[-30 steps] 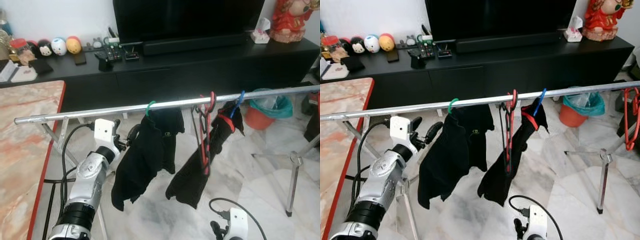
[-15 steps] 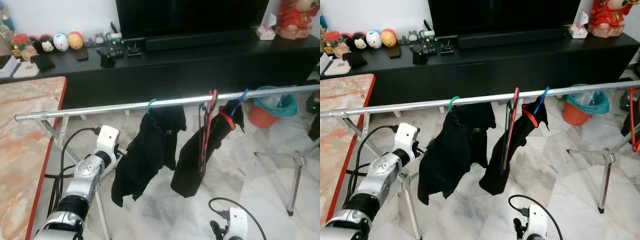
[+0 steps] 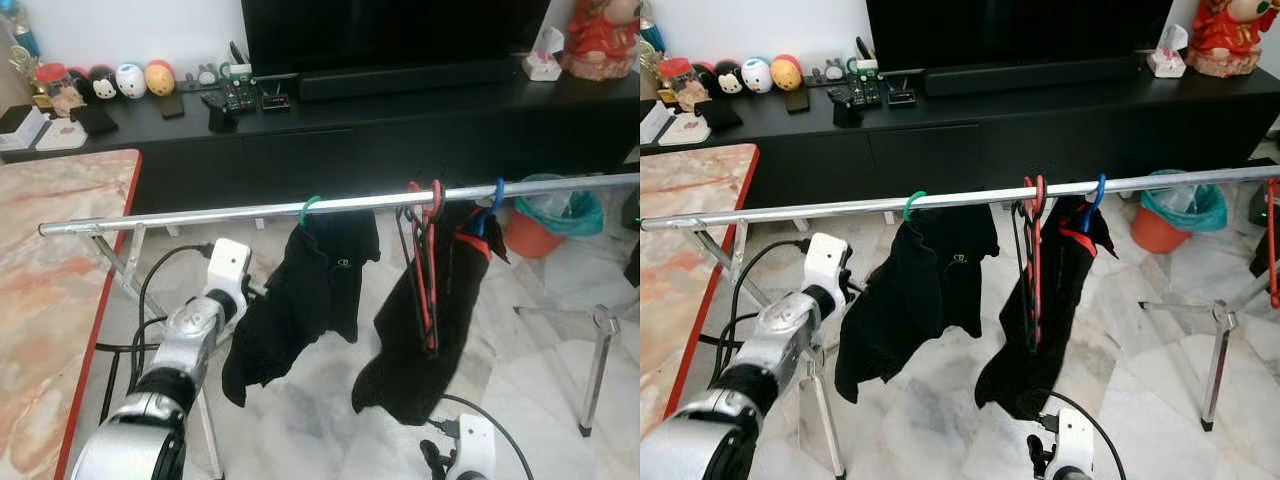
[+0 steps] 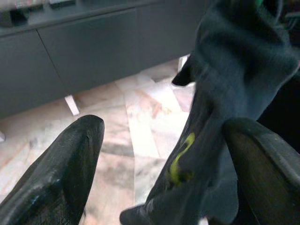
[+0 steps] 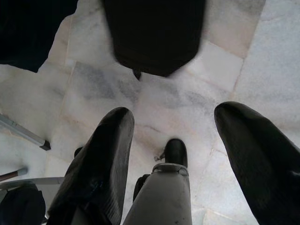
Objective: Hang hanger
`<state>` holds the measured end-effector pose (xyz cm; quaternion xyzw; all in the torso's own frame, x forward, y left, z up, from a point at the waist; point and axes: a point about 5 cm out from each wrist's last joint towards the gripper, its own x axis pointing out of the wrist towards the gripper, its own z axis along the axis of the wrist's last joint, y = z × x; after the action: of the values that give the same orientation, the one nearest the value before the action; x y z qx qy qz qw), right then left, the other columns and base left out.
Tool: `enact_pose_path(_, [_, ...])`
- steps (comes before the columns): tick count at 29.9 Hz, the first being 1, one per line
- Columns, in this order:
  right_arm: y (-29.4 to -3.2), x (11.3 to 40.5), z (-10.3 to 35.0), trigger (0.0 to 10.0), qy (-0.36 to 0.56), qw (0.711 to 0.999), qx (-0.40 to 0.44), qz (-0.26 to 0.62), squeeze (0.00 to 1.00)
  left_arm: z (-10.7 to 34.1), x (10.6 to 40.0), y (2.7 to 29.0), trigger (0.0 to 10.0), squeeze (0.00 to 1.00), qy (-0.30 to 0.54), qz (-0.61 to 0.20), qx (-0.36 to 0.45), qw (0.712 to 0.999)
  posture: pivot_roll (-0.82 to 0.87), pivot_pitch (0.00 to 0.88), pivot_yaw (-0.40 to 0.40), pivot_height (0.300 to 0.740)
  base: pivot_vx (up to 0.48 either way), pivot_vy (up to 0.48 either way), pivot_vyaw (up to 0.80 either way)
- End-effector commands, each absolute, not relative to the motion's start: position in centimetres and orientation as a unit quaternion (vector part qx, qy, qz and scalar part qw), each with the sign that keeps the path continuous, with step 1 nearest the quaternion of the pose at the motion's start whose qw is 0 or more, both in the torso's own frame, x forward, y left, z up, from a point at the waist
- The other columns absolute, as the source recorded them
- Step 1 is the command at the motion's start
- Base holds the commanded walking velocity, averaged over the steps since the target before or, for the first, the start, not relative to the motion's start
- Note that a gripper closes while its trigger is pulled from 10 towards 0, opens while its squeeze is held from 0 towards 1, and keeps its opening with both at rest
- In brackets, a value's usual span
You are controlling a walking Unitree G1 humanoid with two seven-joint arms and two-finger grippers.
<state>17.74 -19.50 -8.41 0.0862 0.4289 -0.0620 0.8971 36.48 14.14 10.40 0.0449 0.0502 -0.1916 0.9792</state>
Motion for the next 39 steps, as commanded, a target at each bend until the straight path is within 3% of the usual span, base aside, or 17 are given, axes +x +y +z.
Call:
enact_pose_path(1, [-19.4,17.4,-8.6,10.0,0.437,0.893,0.091,-0.062,0.00,10.5,36.7,13.9,10.0,0.00,0.053,-0.190,0.047,0.979,0.01,0.054,0.025,0.740,0.000,0.000,0.00])
enact_pose_path(13, [-19.4,17.4,-8.6,10.0,0.437,0.893,0.092,-0.062,0.00,8.8,36.3,12.3,10.0,0.00,0.094,-0.205,0.097,0.969,0.00,0.050,0.042,0.740,0.000,0.000,0.00])
enact_pose_path(28, [-19.1,17.4,-8.6,10.0,0.436,0.892,0.098,-0.064,0.00,7.5,35.8,12.1,10.0,0.00,0.134,-0.196,0.140,0.961,0.00,0.046,0.054,0.740,0.000,0.000,0.00])
enact_pose_path(29, [-19.1,17.4,-8.6,10.0,0.436,0.892,0.098,-0.064,0.00,7.5,35.9,12.1,2.0,0.00,0.137,-0.195,0.145,0.960,0.00,0.046,0.054,0.740,0.000,0.000,0.00])
enact_pose_path(31, [-19.1,17.4,-8.6,10.0,0.436,0.892,0.098,-0.063,0.00,7.5,35.9,12.0,2.0,0.00,0.138,-0.195,0.147,0.960,0.00,0.046,0.054,0.740,0.000,0.000,0.00])
enact_pose_path(32, [-19.1,17.5,-8.6,10.0,0.436,0.892,0.098,-0.063,0.00,7.5,35.9,12.0,0.0,0.00,0.140,-0.195,0.149,0.959,0.00,0.046,0.054,0.740,0.000,0.000,0.00])
enact_pose_path(39, [-19.2,17.5,-8.6,10.0,0.436,0.892,0.097,-0.062,0.00,7.0,35.6,11.9,0.0,0.00,0.153,-0.197,0.161,0.955,0.00,0.045,0.044,0.740,0.000,0.000,0.00])
